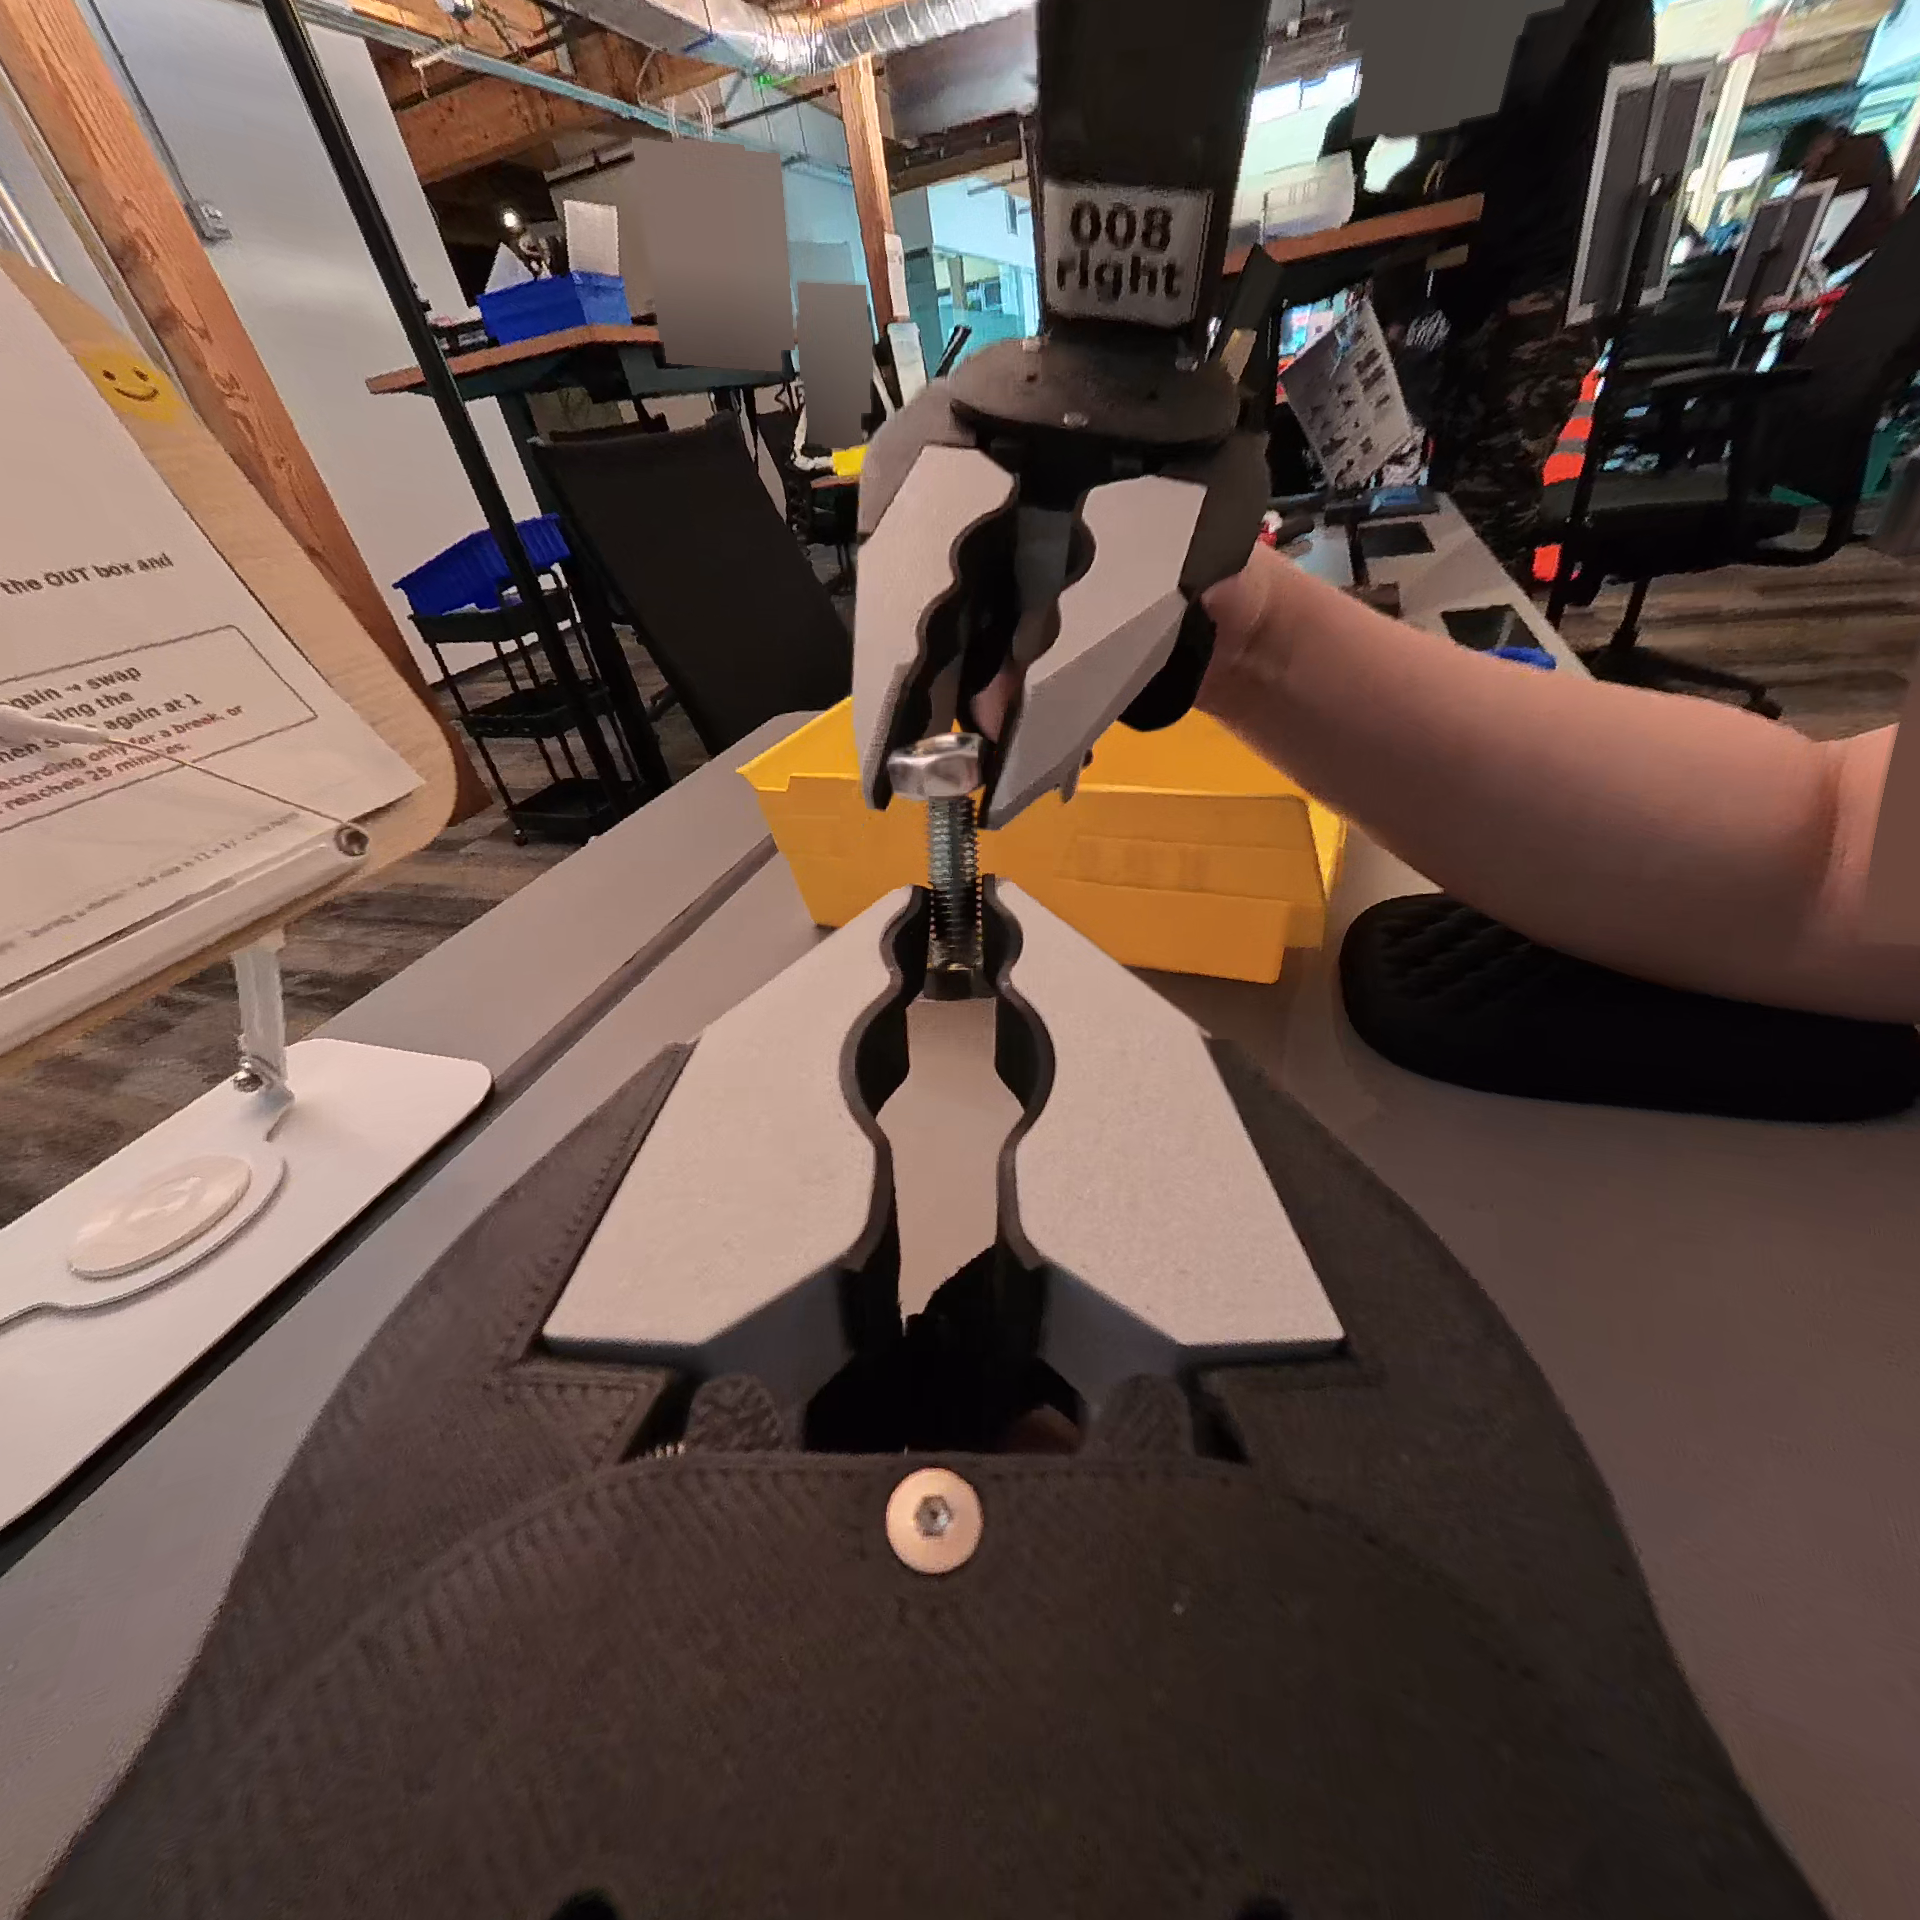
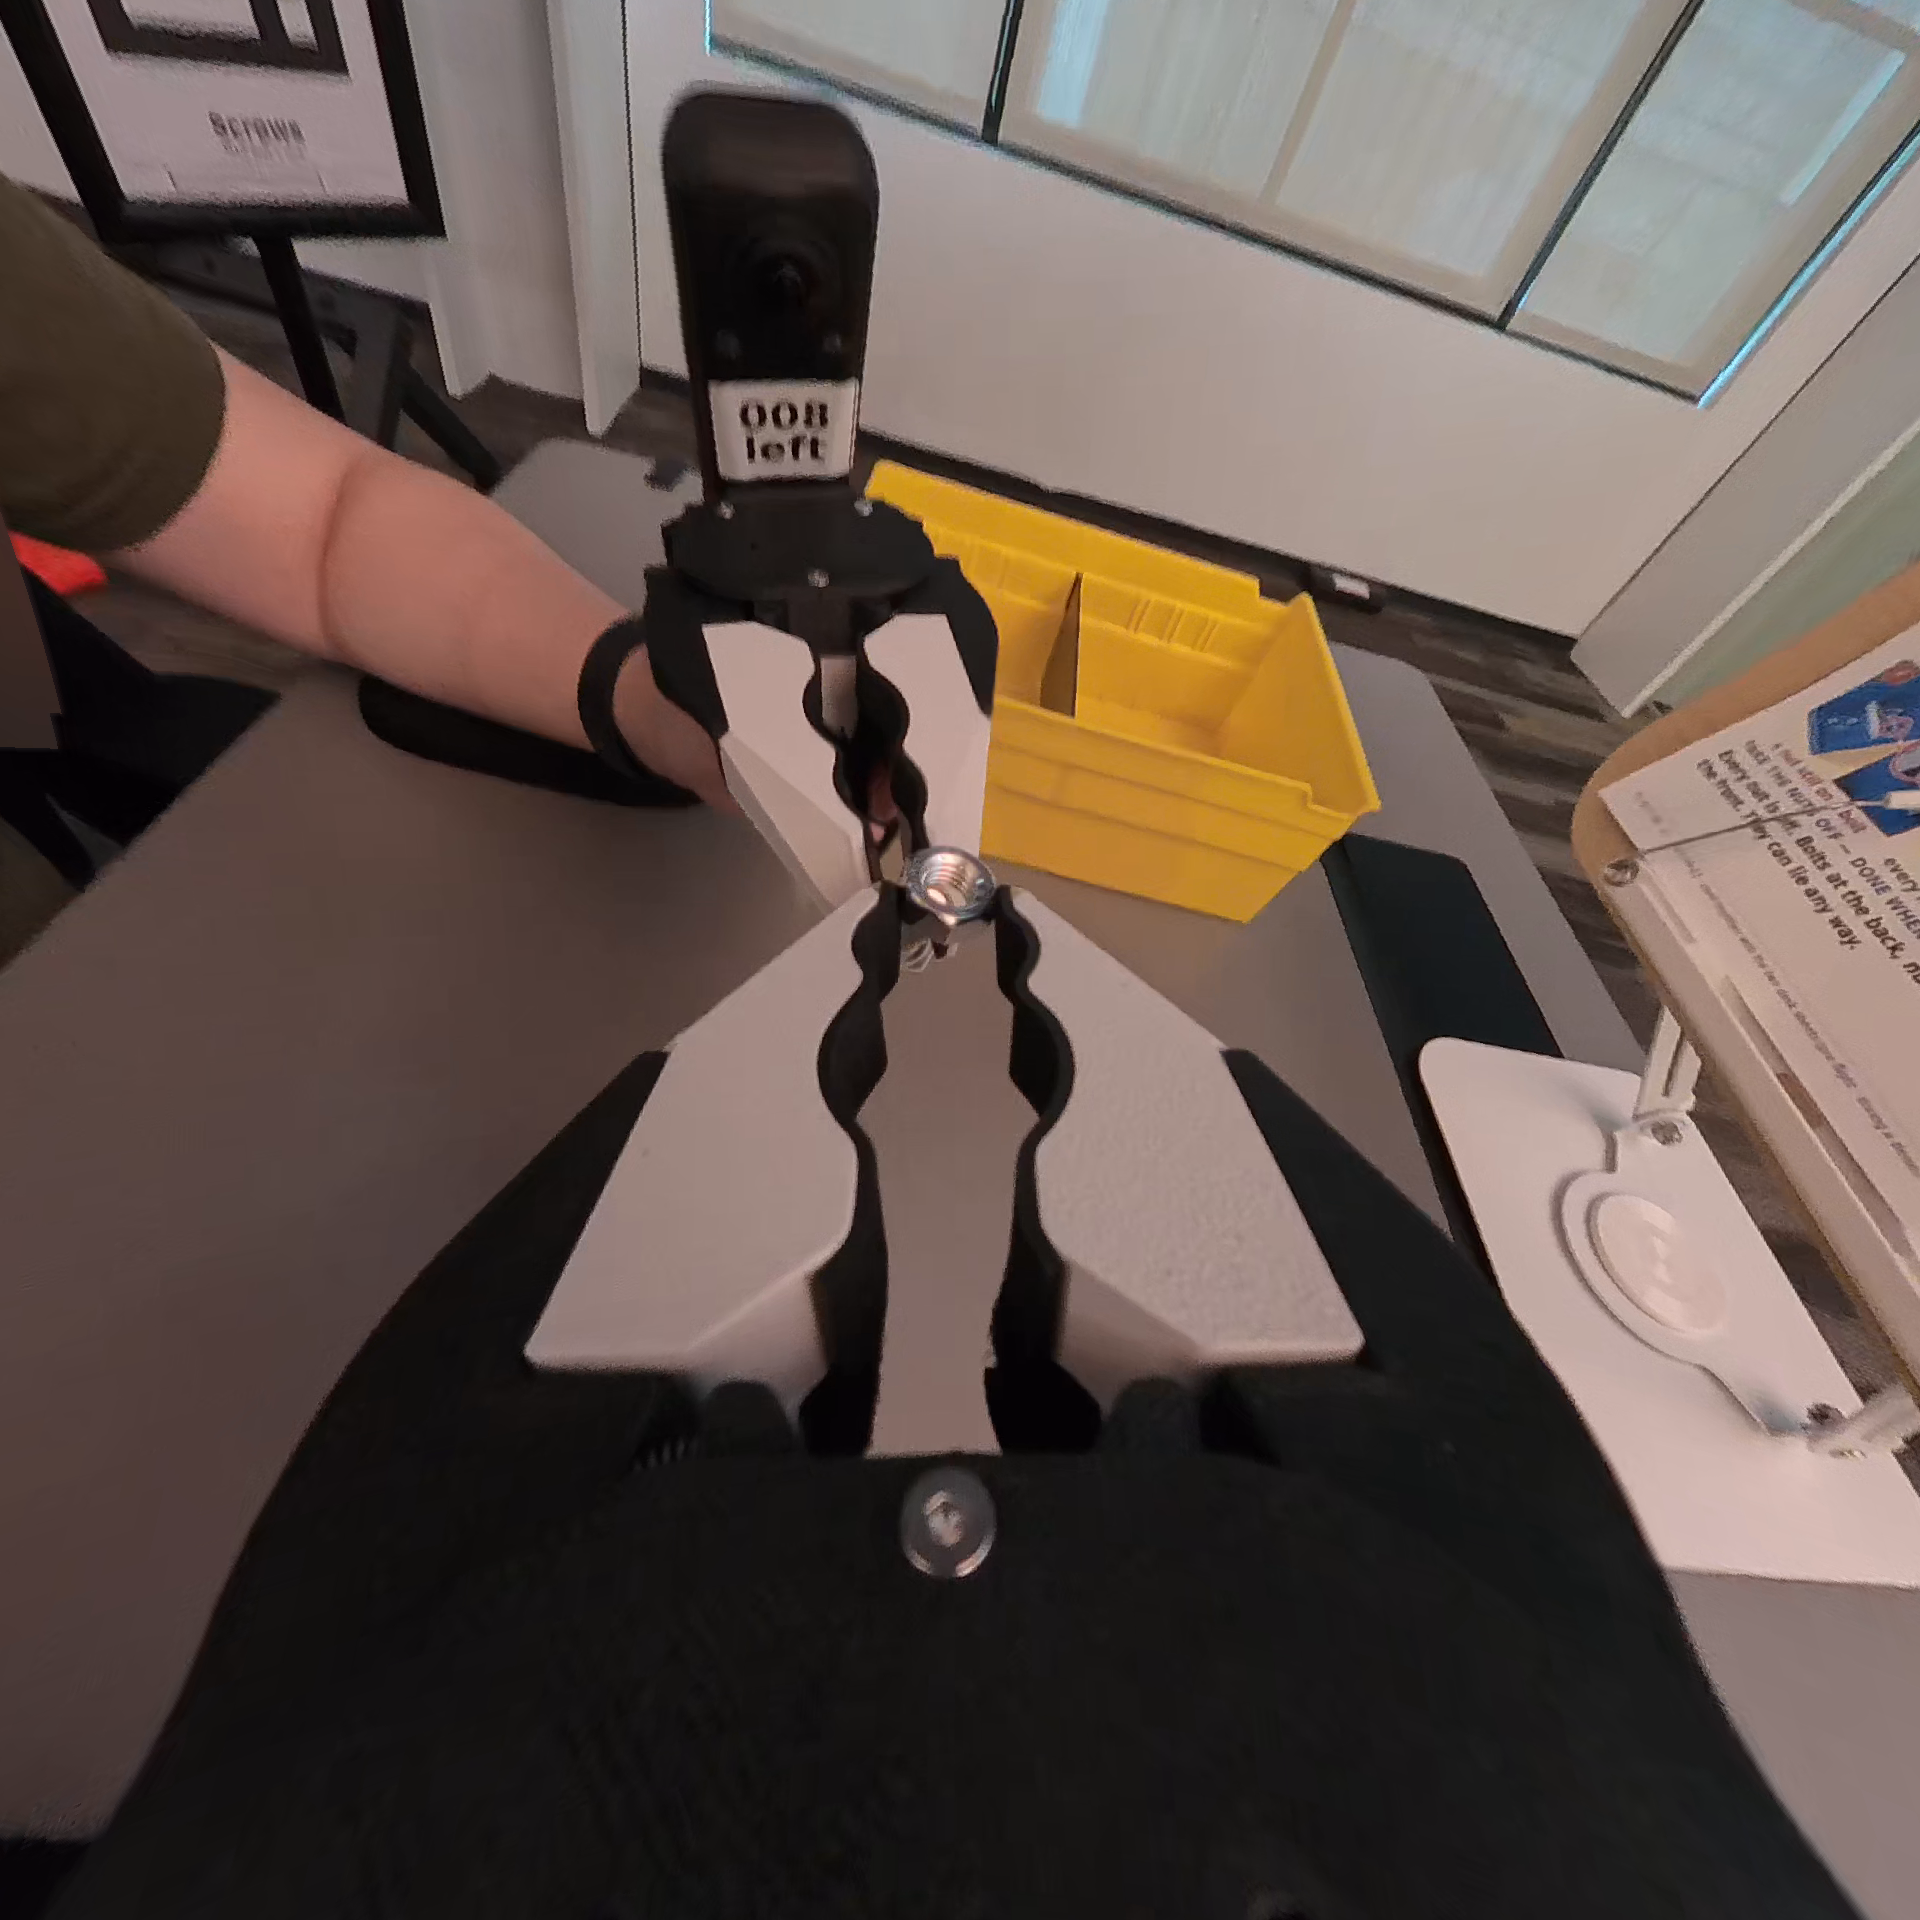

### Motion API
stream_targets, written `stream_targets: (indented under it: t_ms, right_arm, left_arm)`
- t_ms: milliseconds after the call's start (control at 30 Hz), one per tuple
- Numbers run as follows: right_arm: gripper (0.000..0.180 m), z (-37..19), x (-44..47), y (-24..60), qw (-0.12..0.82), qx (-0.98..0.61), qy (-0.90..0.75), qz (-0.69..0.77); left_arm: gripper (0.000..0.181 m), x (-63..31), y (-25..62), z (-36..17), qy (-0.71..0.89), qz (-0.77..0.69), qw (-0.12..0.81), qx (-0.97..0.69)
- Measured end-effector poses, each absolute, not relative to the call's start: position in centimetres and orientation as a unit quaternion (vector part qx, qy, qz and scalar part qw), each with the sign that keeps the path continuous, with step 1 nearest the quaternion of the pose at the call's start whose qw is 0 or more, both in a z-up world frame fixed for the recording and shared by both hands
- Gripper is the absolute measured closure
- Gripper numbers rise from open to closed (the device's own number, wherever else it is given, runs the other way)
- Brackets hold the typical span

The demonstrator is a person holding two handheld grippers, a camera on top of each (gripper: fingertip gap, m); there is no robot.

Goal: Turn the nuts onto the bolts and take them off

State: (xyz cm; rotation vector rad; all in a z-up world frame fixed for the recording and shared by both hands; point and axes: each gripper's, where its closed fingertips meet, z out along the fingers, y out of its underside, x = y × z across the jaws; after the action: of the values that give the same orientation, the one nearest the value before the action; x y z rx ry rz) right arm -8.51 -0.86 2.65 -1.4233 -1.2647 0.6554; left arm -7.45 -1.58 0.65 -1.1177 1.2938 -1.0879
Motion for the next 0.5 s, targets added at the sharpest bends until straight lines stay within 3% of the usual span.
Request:
stream_targets:
  t_ms: [167, 500]
  right_arm:
    - [0.163, 5.3, -8.7, -1.2, 0.564, -0.566, -0.489, 0.35]
    - [0.163, 4.6, -9.2, -1.1, 0.558, -0.572, -0.5, 0.334]
  left_arm:
    - [0.173, -8.1, -1.6, 2.1, 0.514, -0.5, 0.527, -0.456]
    - [0.173, -8.4, -1.8, 2.7, 0.504, -0.516, 0.527, -0.449]
